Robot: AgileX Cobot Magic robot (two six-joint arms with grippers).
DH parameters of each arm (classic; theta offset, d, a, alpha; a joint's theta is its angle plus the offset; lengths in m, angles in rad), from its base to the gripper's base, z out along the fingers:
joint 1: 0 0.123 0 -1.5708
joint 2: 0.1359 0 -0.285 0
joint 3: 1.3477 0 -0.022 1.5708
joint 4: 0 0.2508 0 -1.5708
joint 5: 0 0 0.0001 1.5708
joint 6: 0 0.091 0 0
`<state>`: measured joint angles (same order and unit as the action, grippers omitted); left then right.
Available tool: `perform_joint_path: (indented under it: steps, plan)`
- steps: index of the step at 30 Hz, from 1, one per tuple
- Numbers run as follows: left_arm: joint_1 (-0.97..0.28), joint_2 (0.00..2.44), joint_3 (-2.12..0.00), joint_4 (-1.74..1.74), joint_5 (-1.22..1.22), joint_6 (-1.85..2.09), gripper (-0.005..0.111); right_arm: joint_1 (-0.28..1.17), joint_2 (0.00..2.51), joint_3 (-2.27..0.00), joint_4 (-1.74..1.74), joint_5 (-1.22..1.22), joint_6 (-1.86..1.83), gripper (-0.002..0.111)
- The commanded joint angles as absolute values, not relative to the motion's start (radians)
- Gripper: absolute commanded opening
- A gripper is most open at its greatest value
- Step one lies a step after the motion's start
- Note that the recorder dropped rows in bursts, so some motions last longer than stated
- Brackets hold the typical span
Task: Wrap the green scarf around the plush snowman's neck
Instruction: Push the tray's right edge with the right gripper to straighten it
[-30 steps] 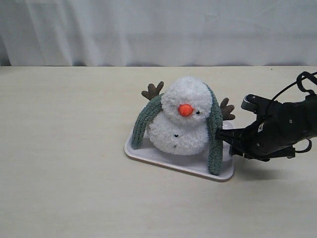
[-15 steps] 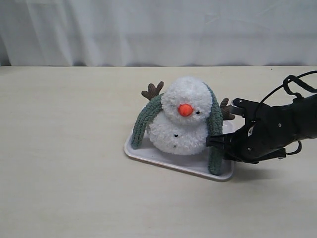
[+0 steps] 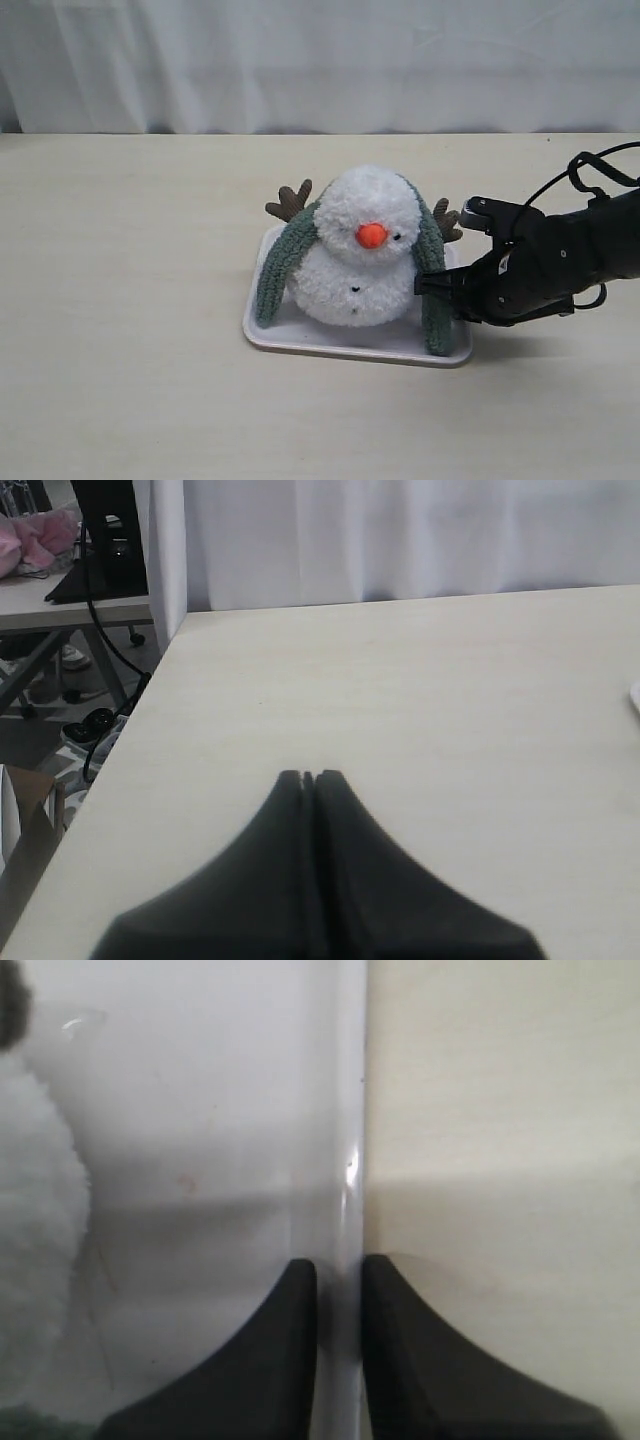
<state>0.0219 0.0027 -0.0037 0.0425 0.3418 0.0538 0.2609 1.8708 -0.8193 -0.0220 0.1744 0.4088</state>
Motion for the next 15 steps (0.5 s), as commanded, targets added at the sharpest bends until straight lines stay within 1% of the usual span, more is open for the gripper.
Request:
perform_joint_path:
  steps: [1, 15]
  plan:
    - [0.023, 0.000, 0.000, 0.042, 0.331, 0.052, 0.000, 0.257, 1.887, -0.813, -0.072, 0.245, 0.395, 0.004]
    - [0.023, 0.000, 0.000, 0.042, 0.331, 0.052, 0.000, 0.252, 1.844, -0.811, -0.171, 0.311, 0.404, 0.004]
